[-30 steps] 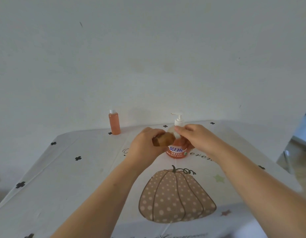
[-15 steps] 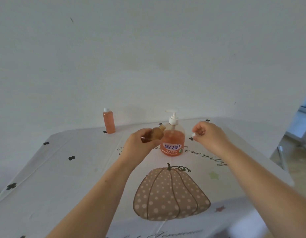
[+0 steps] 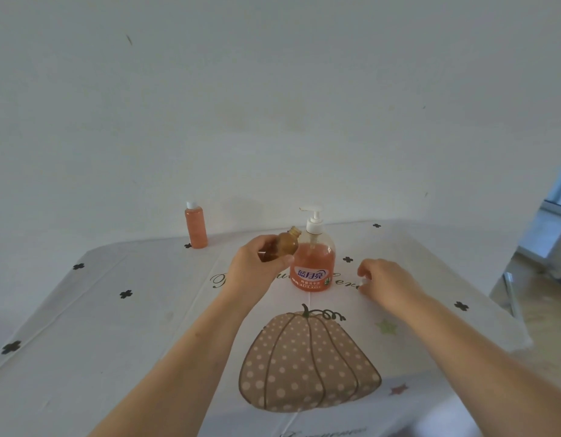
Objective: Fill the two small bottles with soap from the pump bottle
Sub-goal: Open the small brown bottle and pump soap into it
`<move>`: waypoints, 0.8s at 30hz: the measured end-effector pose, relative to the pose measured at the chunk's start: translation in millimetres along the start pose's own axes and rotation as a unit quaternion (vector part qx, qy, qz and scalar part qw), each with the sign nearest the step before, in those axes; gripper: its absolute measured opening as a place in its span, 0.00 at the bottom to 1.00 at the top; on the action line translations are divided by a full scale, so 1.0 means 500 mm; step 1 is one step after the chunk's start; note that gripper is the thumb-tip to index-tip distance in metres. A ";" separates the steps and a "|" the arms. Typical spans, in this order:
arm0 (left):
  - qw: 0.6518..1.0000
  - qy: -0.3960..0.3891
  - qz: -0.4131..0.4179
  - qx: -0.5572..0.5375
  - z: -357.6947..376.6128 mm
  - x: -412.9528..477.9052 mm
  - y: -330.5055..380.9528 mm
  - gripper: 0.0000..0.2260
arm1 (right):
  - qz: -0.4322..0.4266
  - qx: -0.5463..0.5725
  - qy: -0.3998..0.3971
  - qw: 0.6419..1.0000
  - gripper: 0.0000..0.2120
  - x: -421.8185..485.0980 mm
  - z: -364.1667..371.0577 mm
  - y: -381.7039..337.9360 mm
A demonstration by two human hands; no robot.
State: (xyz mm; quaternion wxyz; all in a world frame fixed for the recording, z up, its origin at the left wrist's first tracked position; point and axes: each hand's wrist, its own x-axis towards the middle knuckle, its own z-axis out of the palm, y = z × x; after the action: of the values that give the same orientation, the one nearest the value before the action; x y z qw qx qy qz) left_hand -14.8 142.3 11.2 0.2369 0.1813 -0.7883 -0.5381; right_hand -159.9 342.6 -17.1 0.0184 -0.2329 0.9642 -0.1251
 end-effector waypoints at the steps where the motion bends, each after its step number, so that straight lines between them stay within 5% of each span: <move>1: 1.000 0.001 0.004 -0.001 0.000 0.001 0.000 0.16 | -0.005 0.013 0.004 1.000 0.15 -0.001 -0.007 -0.008; 9: 1.000 0.011 0.017 0.003 0.006 0.023 0.011 0.19 | -0.066 0.255 0.127 0.956 0.13 0.004 -0.133 -0.134; 16: 0.997 0.009 0.054 0.058 0.006 0.053 0.012 0.15 | -0.116 0.265 0.118 0.950 0.11 0.030 -0.158 -0.187; 24: 0.992 0.014 0.078 0.097 -0.002 0.071 0.014 0.22 | -0.127 0.269 0.113 0.948 0.08 0.048 -0.156 -0.188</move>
State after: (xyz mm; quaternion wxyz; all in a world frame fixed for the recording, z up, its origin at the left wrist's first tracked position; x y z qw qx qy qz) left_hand -43.8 124.8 24.2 0.2704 0.1485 -0.8453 -0.4363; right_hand -146.9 268.7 82.5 -0.0448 -0.3239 0.8531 -0.4066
